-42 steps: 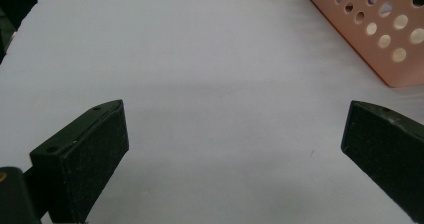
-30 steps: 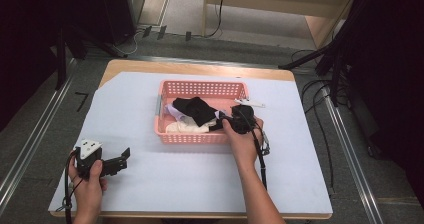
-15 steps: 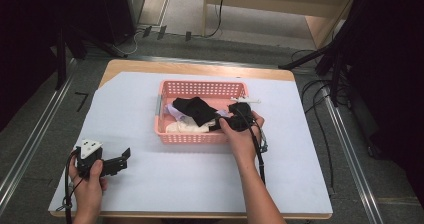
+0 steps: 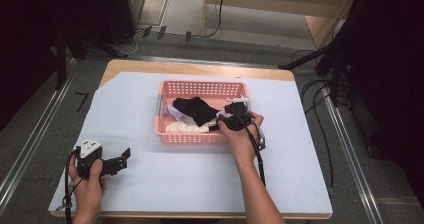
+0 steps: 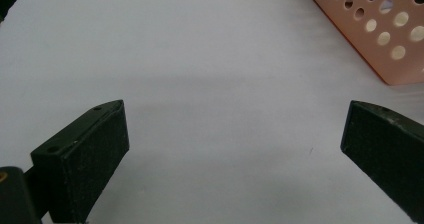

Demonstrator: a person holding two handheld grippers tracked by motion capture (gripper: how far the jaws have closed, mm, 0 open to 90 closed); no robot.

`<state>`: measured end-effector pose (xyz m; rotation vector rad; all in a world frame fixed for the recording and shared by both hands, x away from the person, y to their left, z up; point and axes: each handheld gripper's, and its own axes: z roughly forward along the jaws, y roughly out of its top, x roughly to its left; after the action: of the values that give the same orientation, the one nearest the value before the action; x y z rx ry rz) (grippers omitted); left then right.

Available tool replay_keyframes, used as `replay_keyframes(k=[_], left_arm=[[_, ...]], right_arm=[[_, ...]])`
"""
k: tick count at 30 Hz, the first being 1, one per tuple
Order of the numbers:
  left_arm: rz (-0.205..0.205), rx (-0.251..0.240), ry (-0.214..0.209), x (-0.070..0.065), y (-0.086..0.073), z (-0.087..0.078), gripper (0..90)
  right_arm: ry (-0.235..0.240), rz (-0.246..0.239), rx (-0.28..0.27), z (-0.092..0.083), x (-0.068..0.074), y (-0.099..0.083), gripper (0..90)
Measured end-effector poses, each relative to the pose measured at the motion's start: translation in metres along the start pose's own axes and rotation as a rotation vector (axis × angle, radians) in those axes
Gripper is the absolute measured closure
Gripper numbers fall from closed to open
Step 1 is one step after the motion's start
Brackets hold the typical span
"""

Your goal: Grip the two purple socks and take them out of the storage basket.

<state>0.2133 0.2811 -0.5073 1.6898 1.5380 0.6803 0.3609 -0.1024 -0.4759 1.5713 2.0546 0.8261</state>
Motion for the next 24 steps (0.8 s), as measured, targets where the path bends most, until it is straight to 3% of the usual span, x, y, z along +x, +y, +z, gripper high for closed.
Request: replay_keyframes(k=[2, 6, 8, 13, 18, 21, 23, 24], left_arm=[[-0.001, 0.001, 0.0, 0.0, 0.0, 0.0, 0.0], [-0.005, 0.005, -0.008, 0.001, 0.0, 0.0, 0.0], [-0.004, 0.007, -0.009, 0.001, 0.0, 0.001, 0.0], [-0.003, 0.01, -0.01, 0.001, 0.0, 0.001, 0.0], [-0.002, 0.009, -0.011, 0.001, 0.0, 0.001, 0.0], [-0.003, 0.008, -0.011, 0.001, 0.0, 0.0, 0.0], [-0.003, 0.009, -0.01, 0.001, 0.0, 0.0, 0.0], [-0.003, 0.009, -0.01, 0.001, 0.0, 0.0, 0.0]], right_arm=[[-0.001, -0.008, 0.002, 0.001, 0.001, 0.0, 48.7], [0.021, -0.032, 0.019, 0.004, 0.001, -0.001, 65.9], [0.047, -0.021, 0.008, 0.003, -0.003, -0.003, 83.6], [0.094, 0.001, -0.031, -0.002, -0.008, -0.005, 87.3], [0.099, 0.016, -0.055, -0.005, -0.01, -0.006, 87.3], [0.093, 0.038, -0.078, -0.009, -0.014, -0.008, 87.2], [0.124, 0.083, -0.089, -0.013, -0.02, -0.008, 87.3], [0.124, 0.083, -0.089, -0.013, -0.02, -0.008, 87.3]])
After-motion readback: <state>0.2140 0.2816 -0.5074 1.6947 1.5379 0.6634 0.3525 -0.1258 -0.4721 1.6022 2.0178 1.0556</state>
